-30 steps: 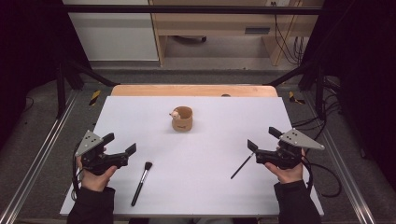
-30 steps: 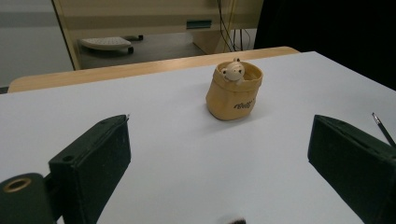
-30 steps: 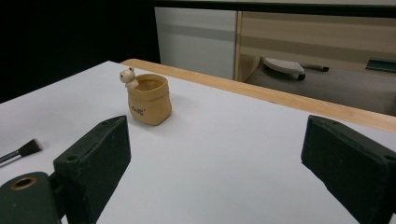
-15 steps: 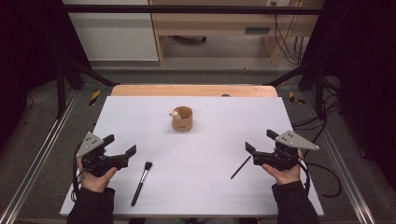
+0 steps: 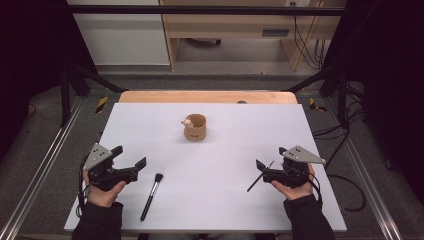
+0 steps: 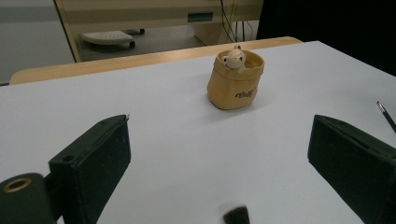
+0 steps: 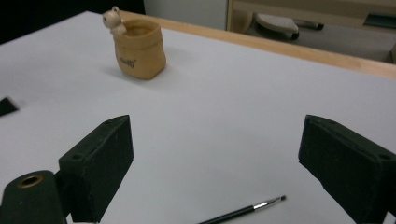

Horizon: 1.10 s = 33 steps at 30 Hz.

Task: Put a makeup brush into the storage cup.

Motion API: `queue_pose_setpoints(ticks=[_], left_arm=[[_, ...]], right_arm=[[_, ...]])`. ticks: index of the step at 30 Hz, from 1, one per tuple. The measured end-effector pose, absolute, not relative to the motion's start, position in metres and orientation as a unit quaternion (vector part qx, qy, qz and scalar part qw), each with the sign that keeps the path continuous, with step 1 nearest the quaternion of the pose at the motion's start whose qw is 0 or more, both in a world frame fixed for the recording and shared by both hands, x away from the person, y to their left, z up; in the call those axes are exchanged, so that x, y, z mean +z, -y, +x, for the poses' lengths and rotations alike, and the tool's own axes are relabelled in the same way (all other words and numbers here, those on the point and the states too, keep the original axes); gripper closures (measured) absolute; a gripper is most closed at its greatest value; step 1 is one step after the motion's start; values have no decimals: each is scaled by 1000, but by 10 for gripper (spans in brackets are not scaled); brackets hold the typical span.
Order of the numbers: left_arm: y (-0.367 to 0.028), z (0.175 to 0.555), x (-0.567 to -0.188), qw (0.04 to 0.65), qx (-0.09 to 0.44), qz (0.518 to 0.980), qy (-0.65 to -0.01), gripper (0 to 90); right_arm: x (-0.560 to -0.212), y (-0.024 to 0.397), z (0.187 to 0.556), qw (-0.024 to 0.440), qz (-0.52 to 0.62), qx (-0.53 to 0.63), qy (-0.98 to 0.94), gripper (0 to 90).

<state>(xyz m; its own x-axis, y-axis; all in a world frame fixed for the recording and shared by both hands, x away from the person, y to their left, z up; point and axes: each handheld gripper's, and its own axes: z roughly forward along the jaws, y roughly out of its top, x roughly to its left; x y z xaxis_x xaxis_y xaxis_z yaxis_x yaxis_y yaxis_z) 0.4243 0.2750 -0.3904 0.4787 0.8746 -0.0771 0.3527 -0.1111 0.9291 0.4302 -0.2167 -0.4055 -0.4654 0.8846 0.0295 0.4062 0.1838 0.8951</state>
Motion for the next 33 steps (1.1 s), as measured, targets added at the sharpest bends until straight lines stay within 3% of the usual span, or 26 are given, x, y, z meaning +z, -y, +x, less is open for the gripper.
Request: queue_pose_setpoints(ticks=[15,33], left_arm=[[-274,424,-394,493,261,704,-441,53],[-272,426,-396,489,260,706,-441,54]], right_arm=[[-432,218,428,247,483,413,-731,130],[-469,205,449,239,512,328,-757,160]])
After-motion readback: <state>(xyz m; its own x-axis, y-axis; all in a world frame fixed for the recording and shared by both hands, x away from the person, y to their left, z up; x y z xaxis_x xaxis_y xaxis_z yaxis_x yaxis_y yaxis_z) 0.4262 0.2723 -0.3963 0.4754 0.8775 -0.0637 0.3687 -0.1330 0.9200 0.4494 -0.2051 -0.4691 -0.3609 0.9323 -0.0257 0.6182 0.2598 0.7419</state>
